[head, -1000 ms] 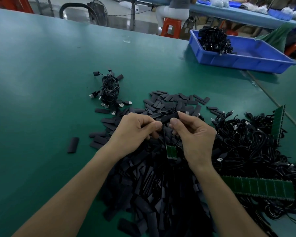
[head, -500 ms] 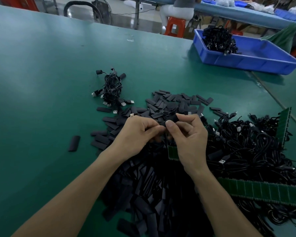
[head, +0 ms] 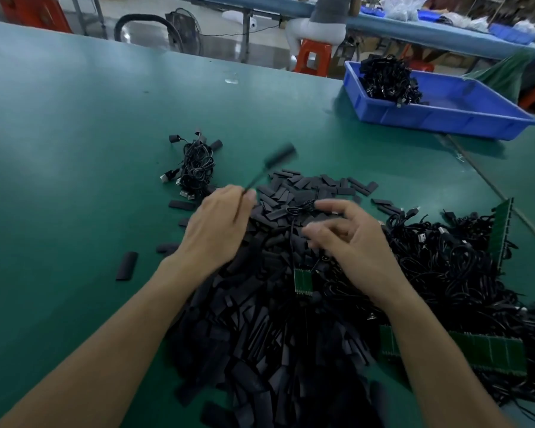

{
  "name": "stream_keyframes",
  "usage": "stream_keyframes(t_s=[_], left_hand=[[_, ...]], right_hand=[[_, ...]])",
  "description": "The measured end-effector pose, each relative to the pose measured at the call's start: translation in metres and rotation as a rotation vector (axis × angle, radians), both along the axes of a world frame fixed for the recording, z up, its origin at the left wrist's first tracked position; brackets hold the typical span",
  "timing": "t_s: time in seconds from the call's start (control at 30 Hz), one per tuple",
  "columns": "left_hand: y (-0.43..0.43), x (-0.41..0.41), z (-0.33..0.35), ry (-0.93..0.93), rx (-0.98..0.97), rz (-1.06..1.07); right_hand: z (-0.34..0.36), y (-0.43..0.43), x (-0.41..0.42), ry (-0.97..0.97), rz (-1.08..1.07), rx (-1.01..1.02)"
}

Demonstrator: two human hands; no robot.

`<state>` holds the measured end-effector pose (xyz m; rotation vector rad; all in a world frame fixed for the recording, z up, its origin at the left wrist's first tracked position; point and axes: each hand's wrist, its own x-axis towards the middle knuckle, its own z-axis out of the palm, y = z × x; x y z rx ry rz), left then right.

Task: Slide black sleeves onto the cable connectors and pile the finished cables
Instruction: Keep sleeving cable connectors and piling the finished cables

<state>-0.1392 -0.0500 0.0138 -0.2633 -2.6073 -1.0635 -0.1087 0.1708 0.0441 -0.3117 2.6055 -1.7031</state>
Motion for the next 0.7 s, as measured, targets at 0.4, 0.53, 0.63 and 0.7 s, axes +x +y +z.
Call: stream_keyframes(t_s=[0.4, 0.53, 0.63, 0.7], left_hand=[[-0.034, -0.113, 0.029, -0.440, 0.337, 0.386], [-0.041, -0.115, 0.032, -0.364, 0.184, 0.370], [-0.039, -0.104, 0.031, -0.316, 0.036, 0.307], [-0.030, -0.088, 0.029, -0.159, 0.008, 0.271]], right_hand=[[-0.003, 0.010, 0.014, -0.022, 0.346, 0.628], [-0.007, 0.010, 0.012, 0.108, 0.262, 0.569], [-0.012, 0.008, 0.009, 0.240, 0.150, 0.462], [-0.015, 0.005, 0.007, 0.267, 0.064, 0.327]])
